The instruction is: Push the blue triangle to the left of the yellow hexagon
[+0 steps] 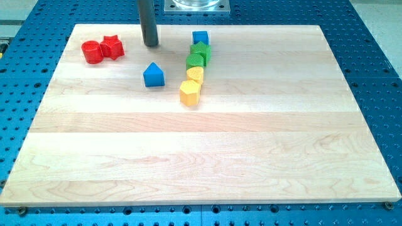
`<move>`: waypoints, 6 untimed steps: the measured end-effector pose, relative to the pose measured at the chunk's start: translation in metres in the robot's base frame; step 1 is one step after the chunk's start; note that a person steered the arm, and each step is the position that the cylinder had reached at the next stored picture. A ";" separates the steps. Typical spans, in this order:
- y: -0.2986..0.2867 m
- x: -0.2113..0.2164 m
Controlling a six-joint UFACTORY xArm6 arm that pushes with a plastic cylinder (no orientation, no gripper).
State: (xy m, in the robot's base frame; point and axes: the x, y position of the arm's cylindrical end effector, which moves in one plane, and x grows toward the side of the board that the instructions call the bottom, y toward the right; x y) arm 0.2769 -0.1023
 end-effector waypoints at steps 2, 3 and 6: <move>-0.007 0.131; -0.008 0.176; 0.051 0.163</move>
